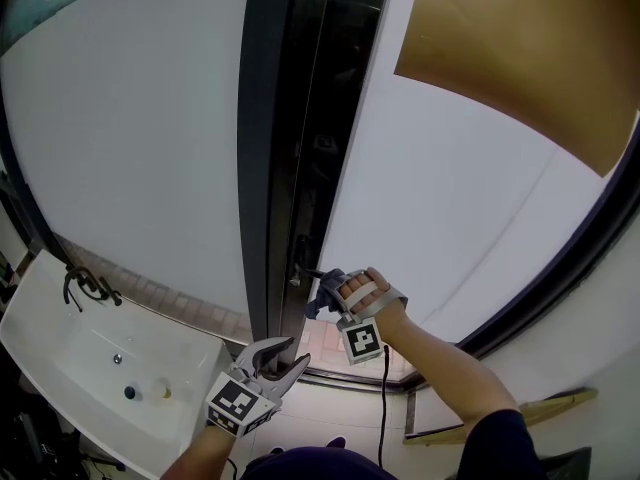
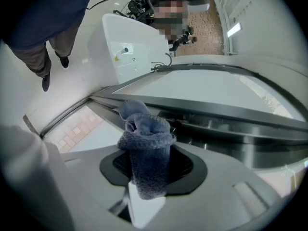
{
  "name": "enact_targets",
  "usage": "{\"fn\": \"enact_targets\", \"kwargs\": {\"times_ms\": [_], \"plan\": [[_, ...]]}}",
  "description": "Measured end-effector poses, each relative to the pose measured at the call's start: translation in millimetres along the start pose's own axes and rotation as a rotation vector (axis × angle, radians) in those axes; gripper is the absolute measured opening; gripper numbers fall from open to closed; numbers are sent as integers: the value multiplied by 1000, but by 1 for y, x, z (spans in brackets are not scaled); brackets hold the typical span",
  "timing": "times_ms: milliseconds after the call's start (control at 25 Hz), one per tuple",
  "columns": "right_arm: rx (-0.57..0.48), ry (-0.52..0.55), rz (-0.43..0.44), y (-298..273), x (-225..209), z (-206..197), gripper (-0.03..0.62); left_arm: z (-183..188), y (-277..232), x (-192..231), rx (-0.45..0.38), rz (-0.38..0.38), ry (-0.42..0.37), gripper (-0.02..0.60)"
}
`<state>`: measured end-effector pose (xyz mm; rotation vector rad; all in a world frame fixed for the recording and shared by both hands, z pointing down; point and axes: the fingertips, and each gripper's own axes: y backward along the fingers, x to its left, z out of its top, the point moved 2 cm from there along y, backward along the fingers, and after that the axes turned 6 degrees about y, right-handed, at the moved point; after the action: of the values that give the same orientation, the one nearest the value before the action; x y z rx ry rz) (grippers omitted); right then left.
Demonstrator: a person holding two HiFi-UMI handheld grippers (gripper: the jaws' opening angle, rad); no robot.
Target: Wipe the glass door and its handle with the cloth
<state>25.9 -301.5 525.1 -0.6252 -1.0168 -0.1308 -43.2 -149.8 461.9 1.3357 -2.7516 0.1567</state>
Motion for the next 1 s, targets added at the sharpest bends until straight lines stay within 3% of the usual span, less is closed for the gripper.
{"fn": "enact_targets", "kwargs": {"times_ms": [160,280,360,600,760,920,1000], "plan": [[-61,75,-144,-21,-48,44,148,3,1,-1,-7,9,0,144],[-70,100,-5,-51,-34,64,147,2,4,2,-11,24,0,144],[-30,125,33,-68,-26,59,149,3,7,3,-8,31,1,144],[-7,176,56,-67,-8,41,149,2,10,14,-14,46,-2,144],[3,202,68,-51,17,22,149,3,3,8,-11,18,0,144],[-4,119,20,-27,25,2,148,3,-8,0,-19,-29,-5,144],[27,106,56,-18,37,-11,148,4,-12,-3,-20,-45,-12,144]]}}
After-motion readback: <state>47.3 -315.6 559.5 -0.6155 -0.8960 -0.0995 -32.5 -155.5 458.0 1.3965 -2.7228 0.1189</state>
